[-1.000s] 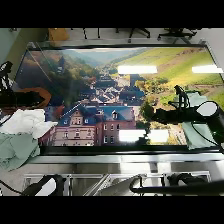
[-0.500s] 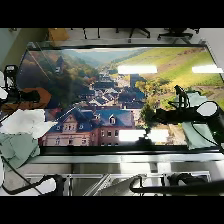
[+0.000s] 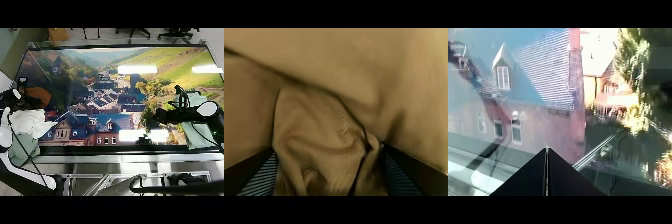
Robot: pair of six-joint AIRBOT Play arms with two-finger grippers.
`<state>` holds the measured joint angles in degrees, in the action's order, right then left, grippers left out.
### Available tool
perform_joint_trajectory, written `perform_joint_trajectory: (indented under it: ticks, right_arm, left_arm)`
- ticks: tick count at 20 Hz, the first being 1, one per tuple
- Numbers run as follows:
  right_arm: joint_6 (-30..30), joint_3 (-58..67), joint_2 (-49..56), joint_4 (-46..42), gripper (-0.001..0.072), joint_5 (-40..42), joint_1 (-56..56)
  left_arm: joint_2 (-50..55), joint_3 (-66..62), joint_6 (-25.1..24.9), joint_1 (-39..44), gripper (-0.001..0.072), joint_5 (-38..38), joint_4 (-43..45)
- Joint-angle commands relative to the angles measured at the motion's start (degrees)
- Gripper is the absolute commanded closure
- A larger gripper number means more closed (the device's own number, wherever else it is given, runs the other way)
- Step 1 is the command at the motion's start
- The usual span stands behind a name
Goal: Fold the shirts.
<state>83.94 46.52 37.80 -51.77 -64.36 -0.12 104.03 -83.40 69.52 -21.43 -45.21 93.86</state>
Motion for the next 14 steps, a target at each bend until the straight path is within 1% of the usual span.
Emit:
perform_joint_trajectory:
  ticks: [1,2,5,9,11,13,14]
  right_arm:
    - [0.0,0.0,0.0,0.0,0.0691,0.1,0.0]
    - [0.0,0.0,0.0,0.0,0.0691,0.0,0.0]
    - [0.0,0.0,0.0,0.0,0.0691,0.1,0.0]
    - [0.0,0.0,0.0,0.0,0.0691,0.1,-0.1]
    - [0.0,0.0,0.0,0.0,0.0692,0.5,0.0]
    - [0.0,0.0,0.0,0.0,0.0692,0.5,-0.1]
    - [0.0,0.0,0.0,0.0,0.0691,0.5,0.0]
  left_arm:
    - [5.7,-4.2,0.0,1.0,0.0327,-2.6,0.6]
    - [6.3,-5.6,0.0,1.2,0.0706,-4.0,0.6]
    - [6.1,-12.4,3.1,2.8,0.0696,-8.2,0.4]
    - [0.9,-25.0,3.2,8.9,0.0697,-15.9,-0.5]
    - [-3.3,-30.6,3.2,12.9,0.0697,-19.5,-5.8]
    - [-8.1,-34.3,3.2,17.1,0.0697,-25.3,-14.8]
    - [-10.8,-34.2,3.2,19.4,0.0697,-28.2,-19.6]
